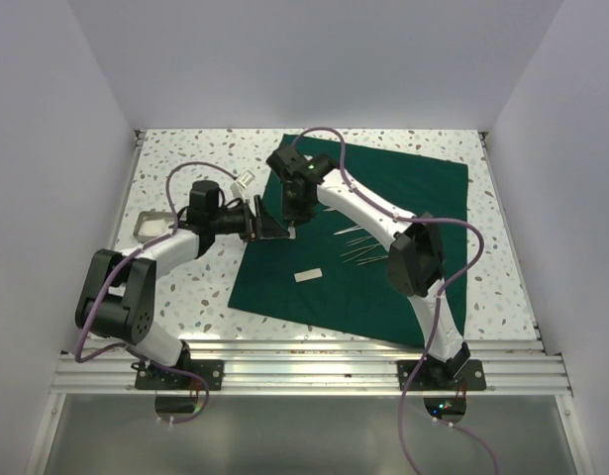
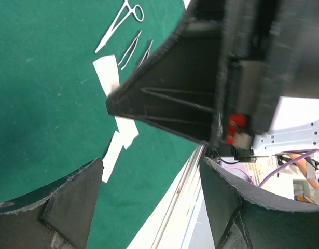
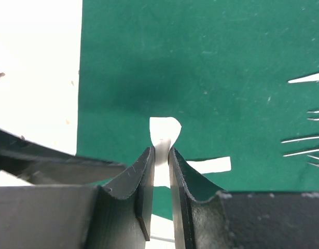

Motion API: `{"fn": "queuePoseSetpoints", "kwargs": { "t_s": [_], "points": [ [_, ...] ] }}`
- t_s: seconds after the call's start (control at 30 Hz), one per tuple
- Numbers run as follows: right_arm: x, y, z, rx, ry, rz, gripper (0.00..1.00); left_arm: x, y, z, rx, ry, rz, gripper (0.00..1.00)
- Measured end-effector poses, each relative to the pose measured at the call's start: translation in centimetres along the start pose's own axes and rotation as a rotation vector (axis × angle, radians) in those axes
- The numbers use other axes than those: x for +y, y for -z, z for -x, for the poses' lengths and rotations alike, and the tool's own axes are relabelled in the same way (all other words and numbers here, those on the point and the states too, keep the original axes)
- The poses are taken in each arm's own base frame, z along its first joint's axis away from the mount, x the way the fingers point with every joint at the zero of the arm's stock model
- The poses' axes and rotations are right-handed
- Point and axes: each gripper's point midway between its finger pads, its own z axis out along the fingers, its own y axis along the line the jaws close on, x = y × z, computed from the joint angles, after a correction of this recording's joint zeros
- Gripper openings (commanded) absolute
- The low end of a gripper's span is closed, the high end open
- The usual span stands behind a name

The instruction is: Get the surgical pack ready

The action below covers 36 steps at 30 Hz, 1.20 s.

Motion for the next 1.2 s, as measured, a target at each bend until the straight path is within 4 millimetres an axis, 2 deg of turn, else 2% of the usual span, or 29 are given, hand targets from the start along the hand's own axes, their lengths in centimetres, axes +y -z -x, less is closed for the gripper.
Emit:
{"fn": "queuePoseSetpoints", "kwargs": {
  "t_s": [0.3, 0.63, 0.77, 0.83, 0.87, 1.1, 1.2],
  "points": [
    [0.3, 1.4, -0.4, 0.007, -0.01, 0.048, 0.2, 0.0, -1.3, 0.9, 0.01, 0.001, -0.017, 0.58],
    [0.2, 2.0, -0.4, 0.002, -0.014, 0.062, 0.2, 0.4, -2.5, 0.3, 0.042, 0.015, -0.023, 0.49],
    [0.0, 1.7, -0.6, 0.007, -0.016, 0.057, 0.2, 0.5, -2.8, 0.1, 0.052, 0.022, -0.024, 0.37],
    [0.0, 1.6, -0.7, 0.009, -0.017, 0.057, 0.19, 0.4, -2.9, 0.1, 0.052, 0.023, -0.025, 0.29],
    [0.0, 1.6, -0.7, 0.008, -0.017, 0.057, 0.19, 0.4, -2.9, 0.2, 0.052, 0.022, -0.026, 0.22],
    [0.0, 1.6, -0.7, 0.006, -0.02, 0.061, 0.2, 0.4, -3.1, 0.2, 0.056, 0.022, -0.027, 0.13],
    [0.1, 1.6, -0.6, 0.005, -0.021, 0.065, 0.2, 0.5, -3.1, 0.2, 0.057, 0.025, -0.026, 0.02]
  ]
}}
